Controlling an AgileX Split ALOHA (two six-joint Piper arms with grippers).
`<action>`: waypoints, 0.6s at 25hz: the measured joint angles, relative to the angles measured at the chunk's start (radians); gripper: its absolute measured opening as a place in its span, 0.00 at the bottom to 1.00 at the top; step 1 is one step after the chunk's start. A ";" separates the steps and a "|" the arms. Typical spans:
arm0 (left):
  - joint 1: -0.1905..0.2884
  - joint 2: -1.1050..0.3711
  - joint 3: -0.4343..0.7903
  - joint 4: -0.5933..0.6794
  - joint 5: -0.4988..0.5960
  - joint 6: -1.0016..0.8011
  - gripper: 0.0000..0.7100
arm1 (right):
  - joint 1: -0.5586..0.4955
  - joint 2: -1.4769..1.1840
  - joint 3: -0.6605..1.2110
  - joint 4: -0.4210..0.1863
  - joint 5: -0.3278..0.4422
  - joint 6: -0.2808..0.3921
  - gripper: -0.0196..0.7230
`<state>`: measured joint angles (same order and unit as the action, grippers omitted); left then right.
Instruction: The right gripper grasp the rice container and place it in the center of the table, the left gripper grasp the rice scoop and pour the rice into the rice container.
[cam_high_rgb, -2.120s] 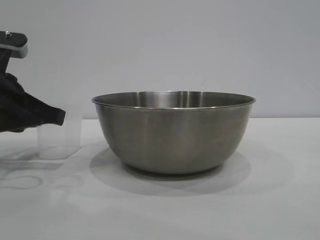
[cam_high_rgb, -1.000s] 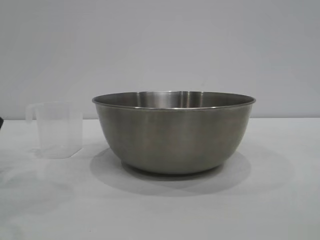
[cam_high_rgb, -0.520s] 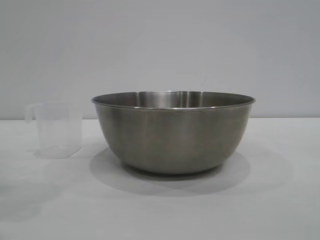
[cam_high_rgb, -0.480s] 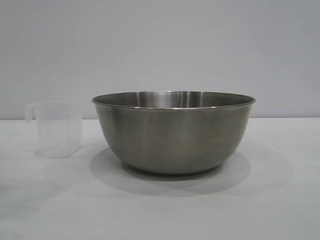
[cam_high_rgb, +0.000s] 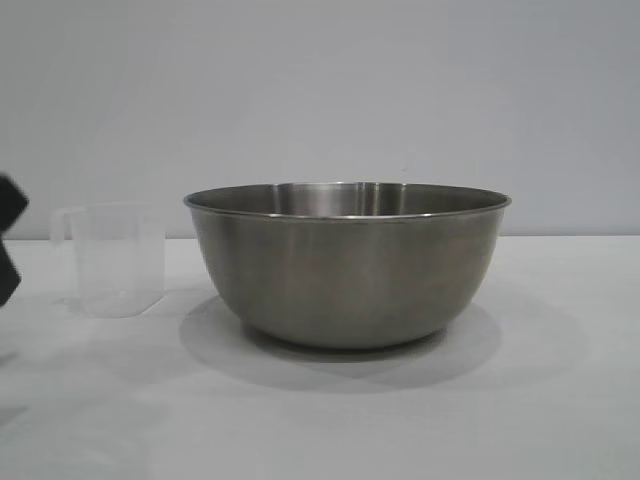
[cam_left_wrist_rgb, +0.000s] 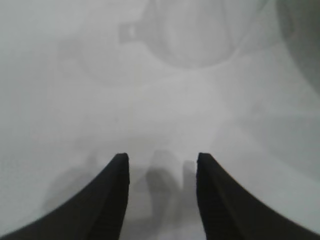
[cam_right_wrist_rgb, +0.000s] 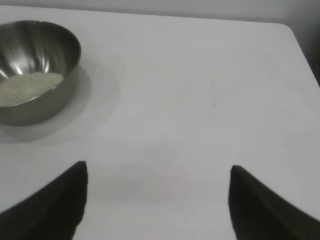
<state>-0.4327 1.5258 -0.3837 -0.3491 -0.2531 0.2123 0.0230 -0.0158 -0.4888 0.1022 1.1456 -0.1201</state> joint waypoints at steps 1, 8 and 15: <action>0.000 -0.038 -0.016 0.000 0.078 0.003 0.37 | 0.000 0.000 0.000 0.000 0.000 0.000 0.73; 0.000 -0.277 -0.179 0.002 0.552 0.007 0.37 | 0.000 0.000 0.000 0.000 0.000 0.000 0.73; 0.000 -0.447 -0.343 0.016 0.829 0.007 0.37 | 0.000 0.000 0.000 0.000 0.000 0.000 0.73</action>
<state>-0.4327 1.0788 -0.7265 -0.3327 0.5761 0.2190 0.0230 -0.0158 -0.4888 0.1022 1.1456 -0.1201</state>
